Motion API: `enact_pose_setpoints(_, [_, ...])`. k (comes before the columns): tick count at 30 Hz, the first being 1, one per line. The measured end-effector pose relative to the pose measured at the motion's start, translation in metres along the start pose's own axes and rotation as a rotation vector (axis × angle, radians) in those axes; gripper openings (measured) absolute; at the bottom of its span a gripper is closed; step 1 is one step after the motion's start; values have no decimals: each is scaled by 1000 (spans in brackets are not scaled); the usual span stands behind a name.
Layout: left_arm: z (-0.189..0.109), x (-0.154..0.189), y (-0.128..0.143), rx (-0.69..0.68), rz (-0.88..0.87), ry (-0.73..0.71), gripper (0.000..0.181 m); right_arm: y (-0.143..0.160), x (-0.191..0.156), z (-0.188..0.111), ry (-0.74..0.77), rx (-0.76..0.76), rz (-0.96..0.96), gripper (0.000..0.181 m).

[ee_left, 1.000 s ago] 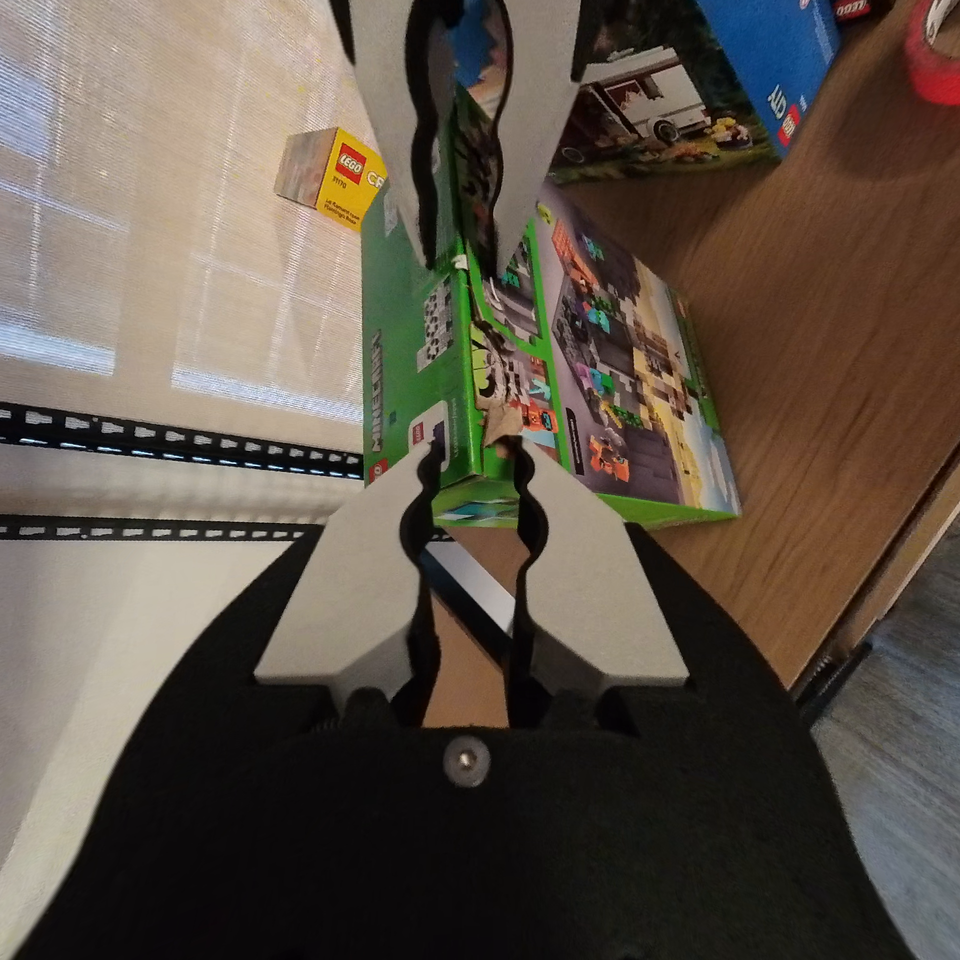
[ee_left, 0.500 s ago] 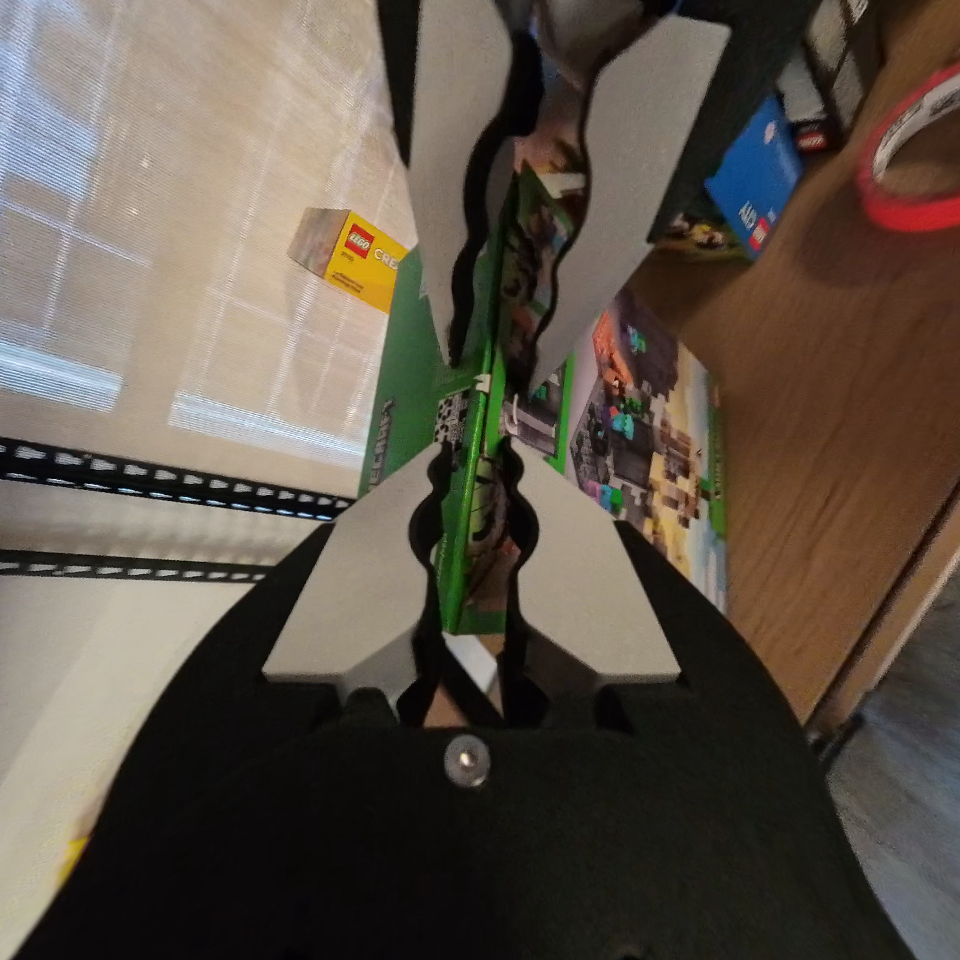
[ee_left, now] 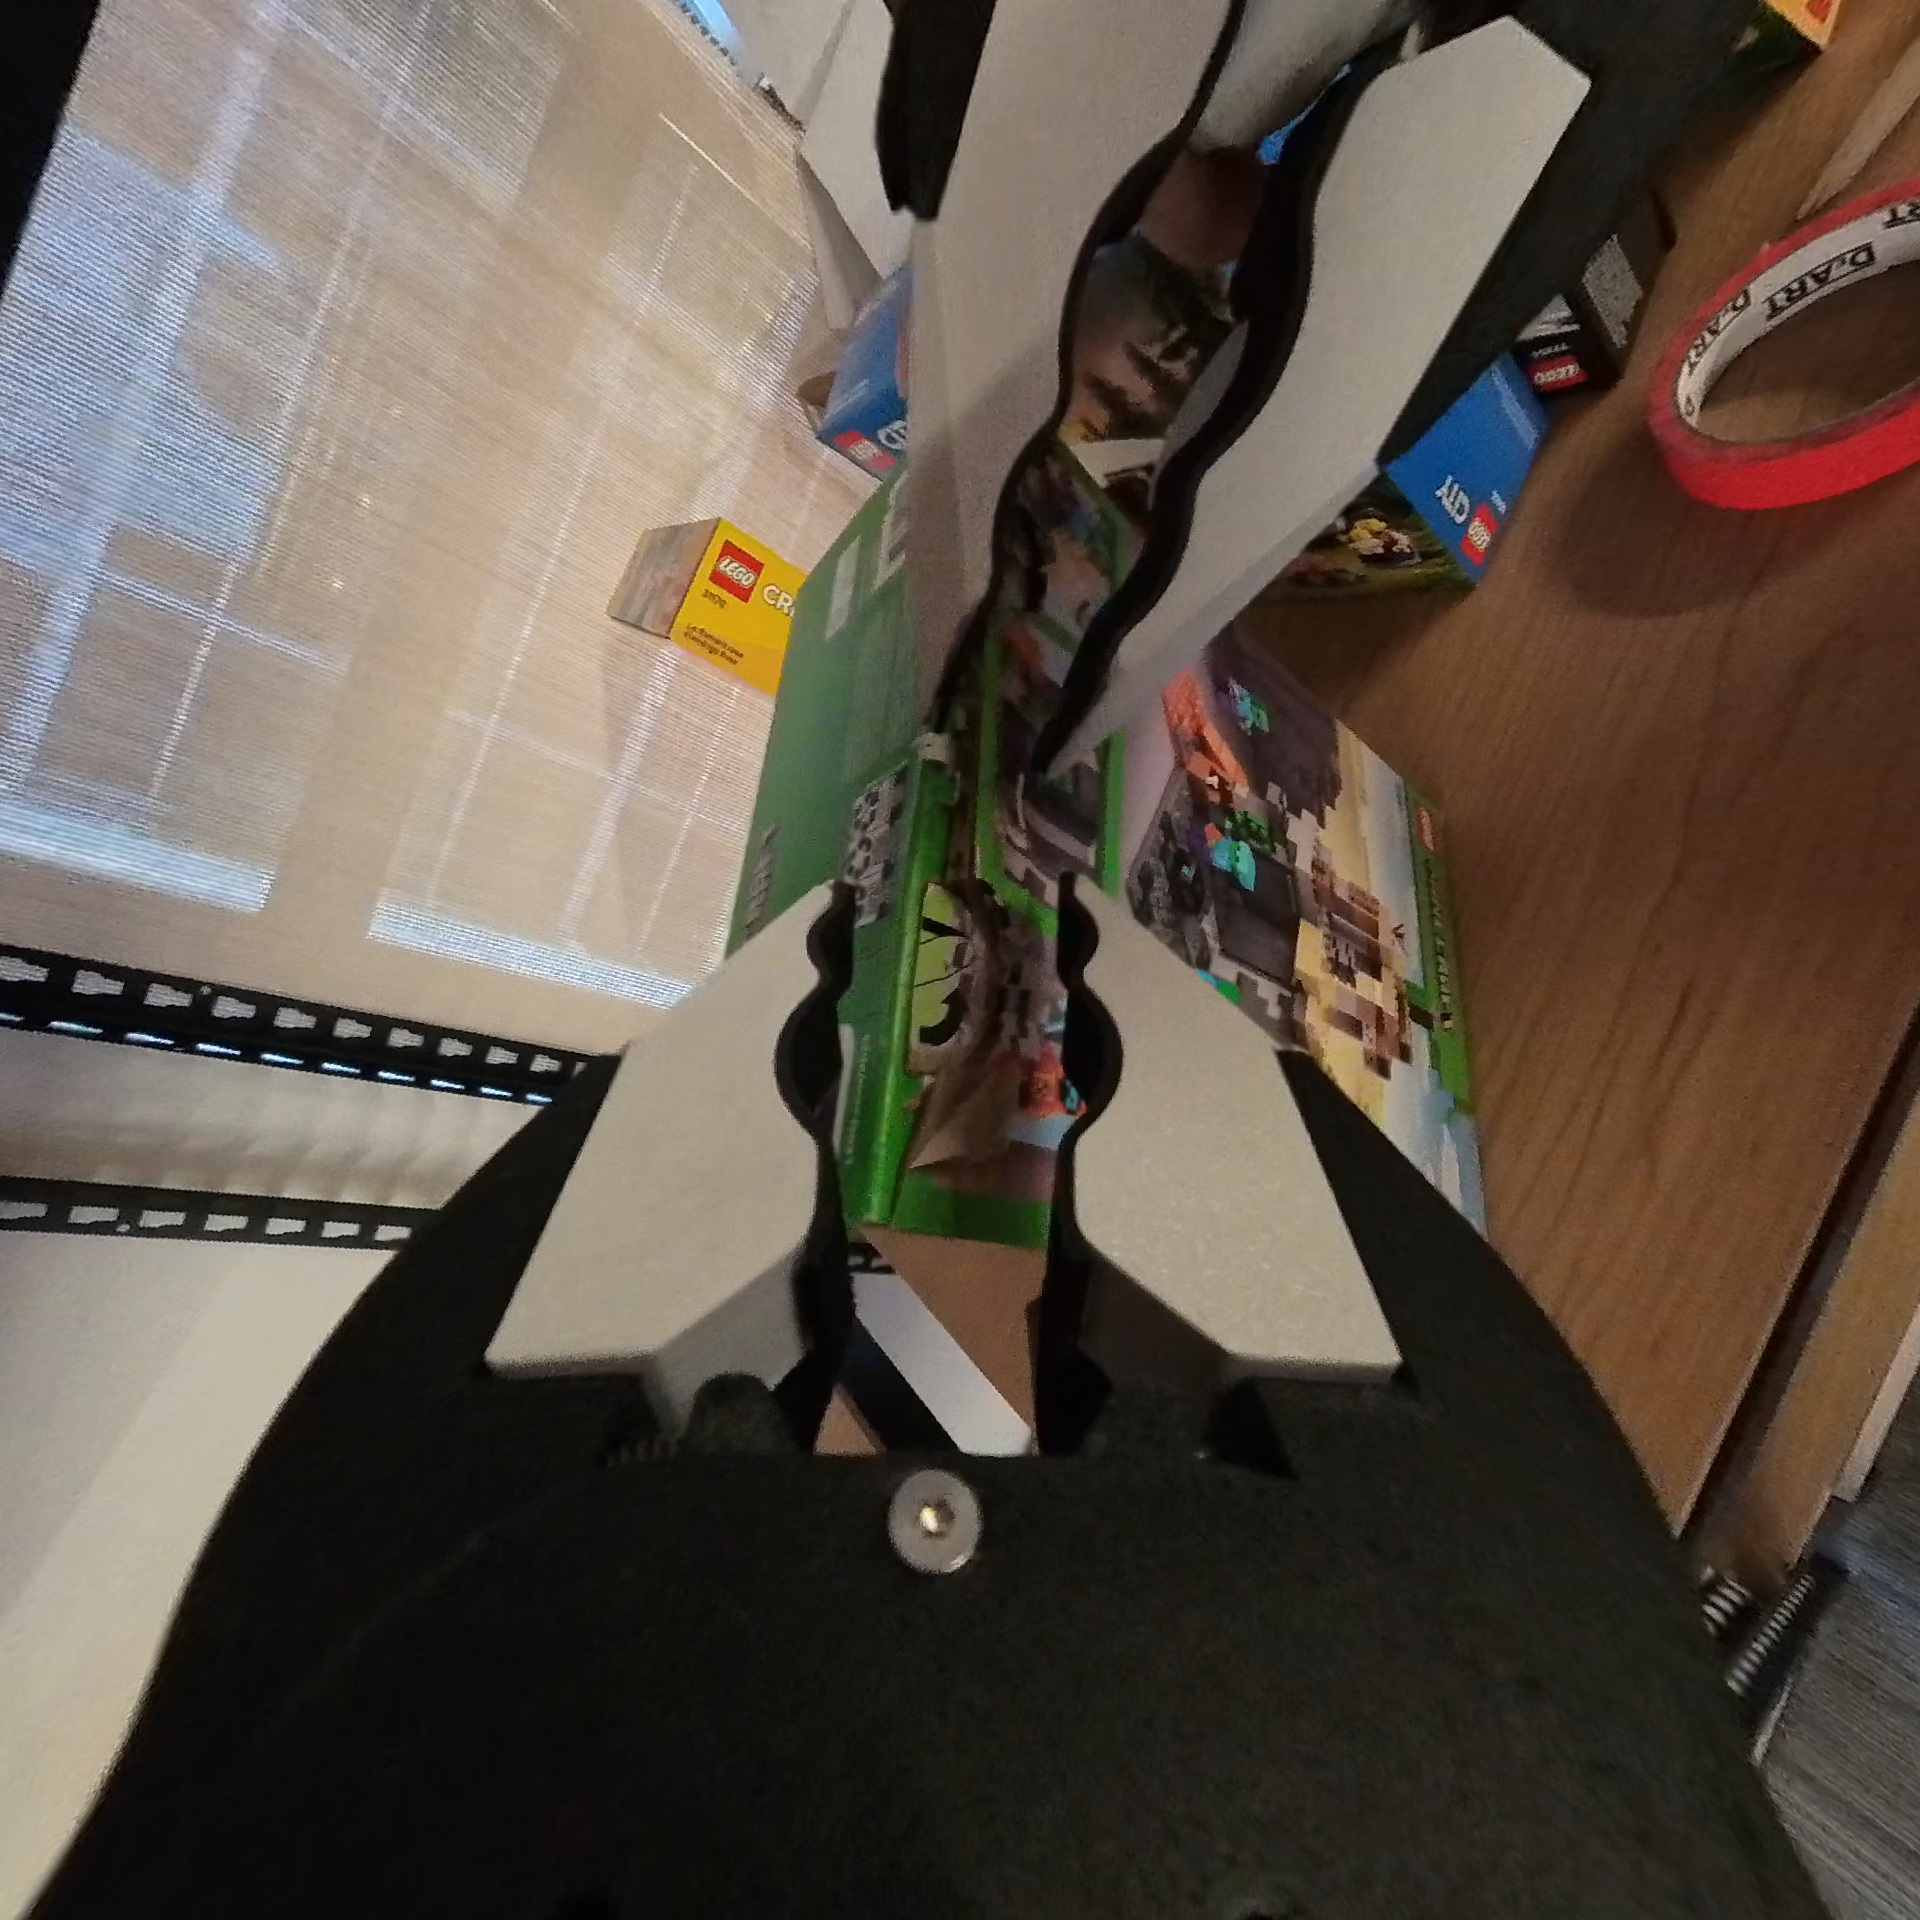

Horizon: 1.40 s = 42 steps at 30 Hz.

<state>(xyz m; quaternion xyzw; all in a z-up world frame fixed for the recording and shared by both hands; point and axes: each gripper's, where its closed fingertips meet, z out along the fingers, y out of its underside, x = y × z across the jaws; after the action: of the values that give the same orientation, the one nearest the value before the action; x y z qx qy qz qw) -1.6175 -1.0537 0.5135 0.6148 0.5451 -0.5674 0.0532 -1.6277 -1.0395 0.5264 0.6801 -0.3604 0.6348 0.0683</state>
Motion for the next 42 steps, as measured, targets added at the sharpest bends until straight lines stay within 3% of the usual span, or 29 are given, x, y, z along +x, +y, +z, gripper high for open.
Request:
enact_pose_setpoints(12, [-8, -23, 1, 66, -114, -55, 29, 10, -13, 2, -173, -89, 2, 28])
enact_pose_setpoints(18, [-11, -30, -5, 85, -118, -83, 27, 4, 14, -4, -185, -6, 187, 28])
enact_pose_setpoints(24, [-12, -31, -5, 59, -100, -93, 28, 11, 29, 1, -453, 8, 583, 29])
enact_pose_setpoints(28, [-12, -30, -5, 59, -106, -92, 28, 30, 42, 17, -492, -83, 697, 23])
enact_pose_setpoints(32, [-12, -31, -5, 53, -100, -100, 28, 40, 33, 24, -557, -167, 698, 25])
enact_pose_setpoints(42, [-12, -32, -4, 60, -113, -99, 31, 25, 27, 17, -597, -58, 662, 25])
